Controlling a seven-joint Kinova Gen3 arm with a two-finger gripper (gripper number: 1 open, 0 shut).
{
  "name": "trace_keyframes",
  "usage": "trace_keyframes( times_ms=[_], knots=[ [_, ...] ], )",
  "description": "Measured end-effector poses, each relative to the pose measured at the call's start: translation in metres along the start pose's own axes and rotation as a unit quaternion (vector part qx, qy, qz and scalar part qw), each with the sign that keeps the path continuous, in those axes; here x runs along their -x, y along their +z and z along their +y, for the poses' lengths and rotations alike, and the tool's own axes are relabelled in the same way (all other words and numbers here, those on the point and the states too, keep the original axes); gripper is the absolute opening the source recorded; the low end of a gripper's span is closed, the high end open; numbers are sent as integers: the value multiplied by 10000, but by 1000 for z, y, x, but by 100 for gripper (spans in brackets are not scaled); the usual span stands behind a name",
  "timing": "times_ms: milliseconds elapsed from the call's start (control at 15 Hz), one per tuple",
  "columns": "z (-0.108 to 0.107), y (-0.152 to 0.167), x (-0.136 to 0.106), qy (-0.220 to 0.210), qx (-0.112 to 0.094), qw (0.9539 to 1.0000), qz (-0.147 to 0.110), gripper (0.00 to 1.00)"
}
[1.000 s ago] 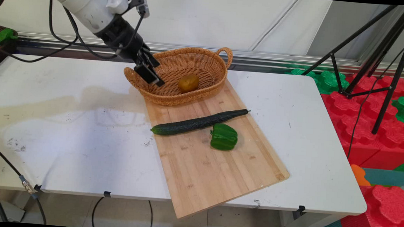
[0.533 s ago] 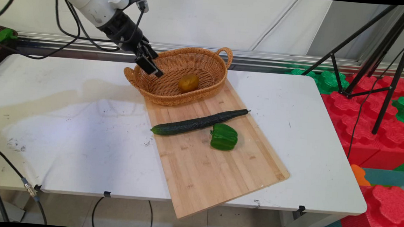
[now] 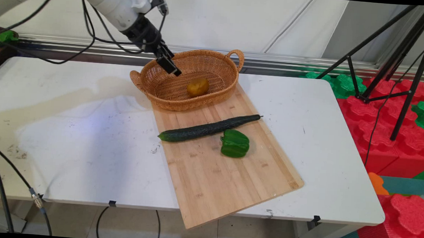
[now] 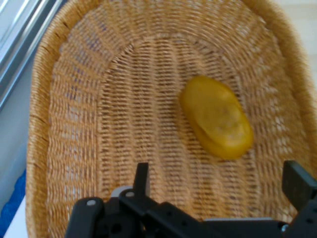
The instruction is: Pick up the potato from the vegetable basket
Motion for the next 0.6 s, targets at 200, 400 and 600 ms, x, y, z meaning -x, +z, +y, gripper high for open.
trace_keyframes(
  times_ms=[200, 400, 600],
  knots=[
    [-8, 20, -3, -131, -23, 9999, 31, 100],
    [-12, 42, -5, -305, -16, 9995, 41, 100],
    [-14, 58, -6, -482, -5, 9988, 59, 100]
  ],
)
